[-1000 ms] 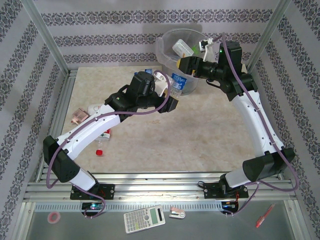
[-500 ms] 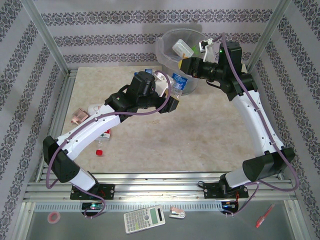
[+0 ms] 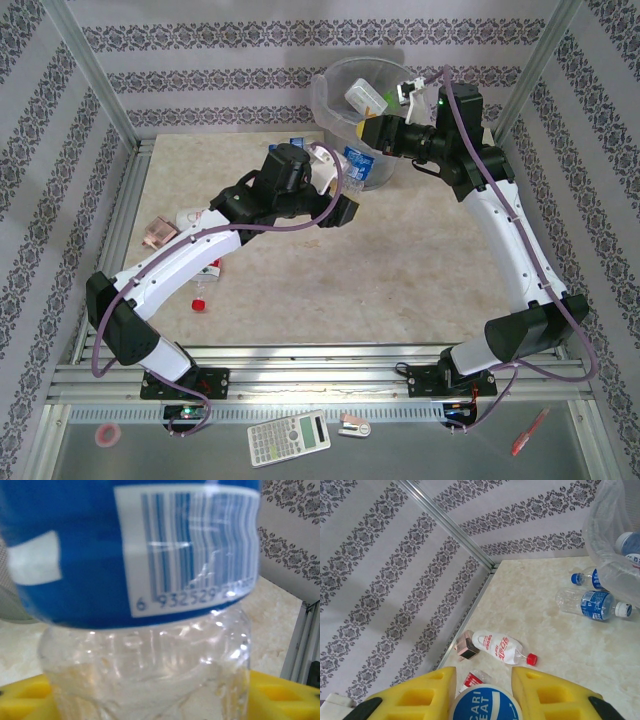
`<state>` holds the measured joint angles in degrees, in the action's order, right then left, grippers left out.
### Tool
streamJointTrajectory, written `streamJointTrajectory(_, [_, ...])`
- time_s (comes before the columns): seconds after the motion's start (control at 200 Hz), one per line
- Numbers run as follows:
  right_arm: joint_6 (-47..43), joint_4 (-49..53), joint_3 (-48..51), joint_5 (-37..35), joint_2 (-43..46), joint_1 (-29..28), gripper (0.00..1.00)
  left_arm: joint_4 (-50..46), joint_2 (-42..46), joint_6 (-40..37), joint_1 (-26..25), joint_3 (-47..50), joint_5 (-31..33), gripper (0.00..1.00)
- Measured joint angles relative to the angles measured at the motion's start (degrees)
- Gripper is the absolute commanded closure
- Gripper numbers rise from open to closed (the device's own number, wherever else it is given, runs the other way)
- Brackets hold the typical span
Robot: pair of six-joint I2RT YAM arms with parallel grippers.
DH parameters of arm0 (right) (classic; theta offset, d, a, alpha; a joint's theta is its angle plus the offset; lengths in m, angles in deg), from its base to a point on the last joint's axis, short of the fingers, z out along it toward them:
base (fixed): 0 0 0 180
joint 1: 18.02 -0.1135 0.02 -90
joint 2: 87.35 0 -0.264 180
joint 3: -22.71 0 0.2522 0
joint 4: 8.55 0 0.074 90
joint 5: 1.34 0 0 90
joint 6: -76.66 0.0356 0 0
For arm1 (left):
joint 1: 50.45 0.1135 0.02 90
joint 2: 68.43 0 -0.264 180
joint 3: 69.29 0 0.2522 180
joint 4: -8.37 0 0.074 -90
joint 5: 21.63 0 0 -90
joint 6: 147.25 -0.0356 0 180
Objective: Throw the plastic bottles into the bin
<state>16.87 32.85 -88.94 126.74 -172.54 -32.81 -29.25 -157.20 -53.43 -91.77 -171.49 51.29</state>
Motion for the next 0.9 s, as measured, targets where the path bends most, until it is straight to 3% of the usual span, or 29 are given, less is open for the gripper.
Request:
streamJointTrajectory(0.075, [0.0, 0.0, 0.0, 0.5, 0.0, 0.0, 0.86, 0.5, 0.2, 0.1, 0.0, 1.0, 0.9, 0.0])
streamJointTrajectory(0.51, [-0.7, -0.4, -6.1, -3.5, -0.6, 0.3, 0.91, 4.5, 6.1, 4.7, 0.5, 8.7, 4.9, 0.0])
streamJointTrajectory(0.904, [-5.6, -10.4, -17.1, -19.6, -1.8, 1.2, 0.95, 10.8, 13.9, 12.2, 3.5, 19.1, 8.6, 0.0])
